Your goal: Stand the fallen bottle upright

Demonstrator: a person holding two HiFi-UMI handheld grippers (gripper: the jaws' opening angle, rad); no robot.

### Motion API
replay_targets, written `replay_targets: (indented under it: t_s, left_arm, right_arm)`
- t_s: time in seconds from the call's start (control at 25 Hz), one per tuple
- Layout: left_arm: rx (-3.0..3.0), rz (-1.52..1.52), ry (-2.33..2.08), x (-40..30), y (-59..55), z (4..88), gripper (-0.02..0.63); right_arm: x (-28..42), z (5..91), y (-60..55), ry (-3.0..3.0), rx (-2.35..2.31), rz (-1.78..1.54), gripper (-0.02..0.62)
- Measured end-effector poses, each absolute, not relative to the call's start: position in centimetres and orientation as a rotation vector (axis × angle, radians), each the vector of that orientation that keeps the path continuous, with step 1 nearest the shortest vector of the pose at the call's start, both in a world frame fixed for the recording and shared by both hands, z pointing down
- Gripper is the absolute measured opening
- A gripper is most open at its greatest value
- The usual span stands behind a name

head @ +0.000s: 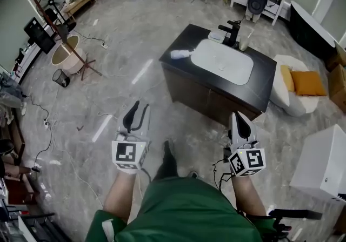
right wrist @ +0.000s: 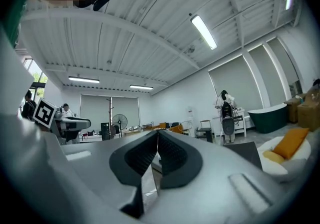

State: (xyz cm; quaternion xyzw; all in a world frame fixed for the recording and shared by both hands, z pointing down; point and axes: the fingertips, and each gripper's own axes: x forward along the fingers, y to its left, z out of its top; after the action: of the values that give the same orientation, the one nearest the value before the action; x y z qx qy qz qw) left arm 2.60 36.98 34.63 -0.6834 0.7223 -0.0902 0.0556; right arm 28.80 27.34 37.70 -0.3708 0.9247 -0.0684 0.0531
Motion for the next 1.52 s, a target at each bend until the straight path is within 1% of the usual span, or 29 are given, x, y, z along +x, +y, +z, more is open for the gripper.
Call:
replay_targets:
  t_s: [0.12, 0.32, 0.68, 0.88, 1.16, 1.52]
  left_arm:
    - [-2.095, -0.286, 2.216, 1.1, 33.7, 35.8, 0.157]
    - [-2.175, -0.284, 2.221, -2.4, 28.6, 38.4, 0.176]
    - [-2.279, -0.247, 2.167, -11.9, 19.2, 39.7, 0.179]
    - [-2.356, -0.242, 2.105, -15.5, 14.9, 40.6, 0.179]
    - [-2.457, -0.277, 2.015, -18.2, 10.8, 42.8, 0.179]
    - [-2.555, -0.296, 1.979, -17.9, 6.1, 44.9, 0.179]
  right_arm:
    - [28.4, 38.4, 24.2, 2.818, -1.158, -0.22, 0.005]
    - [25.7, 38.9, 19.6, 2.831, -1.212, -0.23, 0.005]
    - [16.3, 37.5, 12.8, 2.868, -1.299, -0.171, 0.003]
    - [12.5, 38.0, 10.1, 2.864, -1.373, -0.18, 0.003]
    - [9.4, 39.4, 8.1, 2.855, -1.464, -0.227, 0.005]
    - [8.8, 41.5, 4.0, 2.839, -1.516, -0.308, 0.005]
